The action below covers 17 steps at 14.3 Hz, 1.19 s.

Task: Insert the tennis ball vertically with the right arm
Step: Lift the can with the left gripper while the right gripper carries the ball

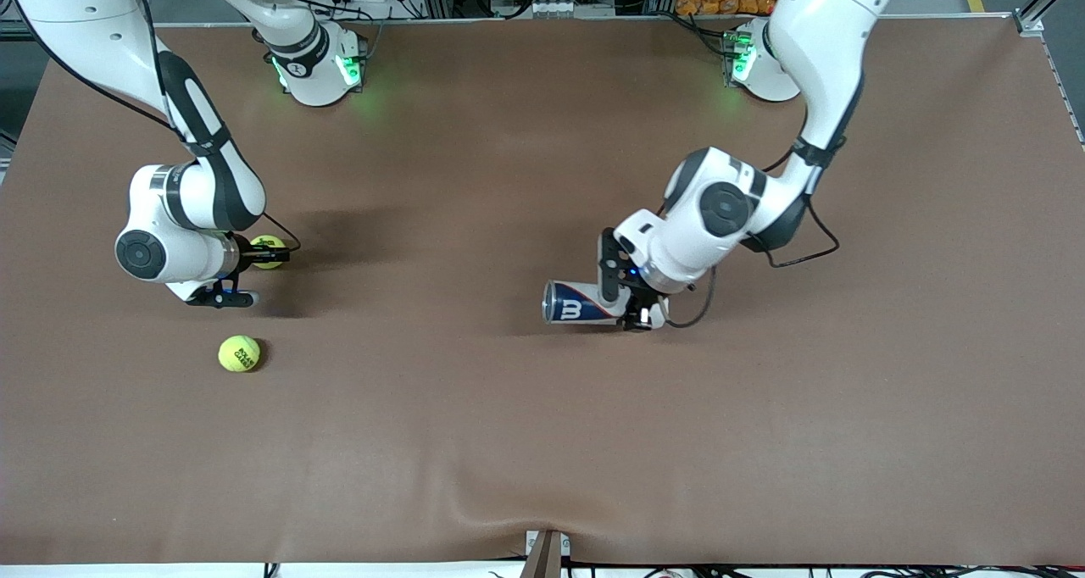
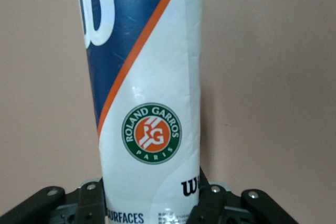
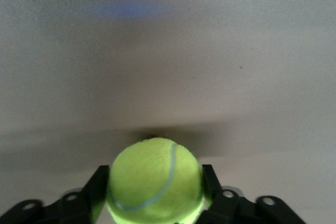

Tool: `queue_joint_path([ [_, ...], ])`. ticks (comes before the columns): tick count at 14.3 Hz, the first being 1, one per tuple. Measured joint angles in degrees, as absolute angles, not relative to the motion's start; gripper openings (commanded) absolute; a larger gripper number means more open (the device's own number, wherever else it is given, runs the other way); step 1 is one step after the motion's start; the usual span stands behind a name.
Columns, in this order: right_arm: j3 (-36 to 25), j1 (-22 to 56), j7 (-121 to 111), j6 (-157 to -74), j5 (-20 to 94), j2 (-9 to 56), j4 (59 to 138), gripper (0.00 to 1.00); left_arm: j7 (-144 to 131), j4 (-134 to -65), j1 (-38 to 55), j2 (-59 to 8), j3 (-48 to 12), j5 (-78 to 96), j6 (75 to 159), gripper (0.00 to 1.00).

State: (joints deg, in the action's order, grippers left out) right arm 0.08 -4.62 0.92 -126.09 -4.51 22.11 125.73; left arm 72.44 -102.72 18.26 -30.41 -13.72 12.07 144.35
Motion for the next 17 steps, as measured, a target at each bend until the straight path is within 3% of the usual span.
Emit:
queue_joint_path([
  [5,0.1,-4.6,0.9,-126.0,-4.5,22.0,125.7,0.40,82.1,-98.8,14.3,-31.5,-18.1,26.2,144.3,0.58],
  [11,0.1,-4.6,0.9,-126.0,-4.5,20.5,124.3,0.40,105.0,-92.3,13.4,-38.2,-18.5,48.7,144.3,0.57],
  [17,2.8,-4.5,0.9,-106.9,-0.4,15.9,112.3,0.40,130.5,-88.8,13.7,-45.7,-19.1,80.3,137.4,0.60],
])
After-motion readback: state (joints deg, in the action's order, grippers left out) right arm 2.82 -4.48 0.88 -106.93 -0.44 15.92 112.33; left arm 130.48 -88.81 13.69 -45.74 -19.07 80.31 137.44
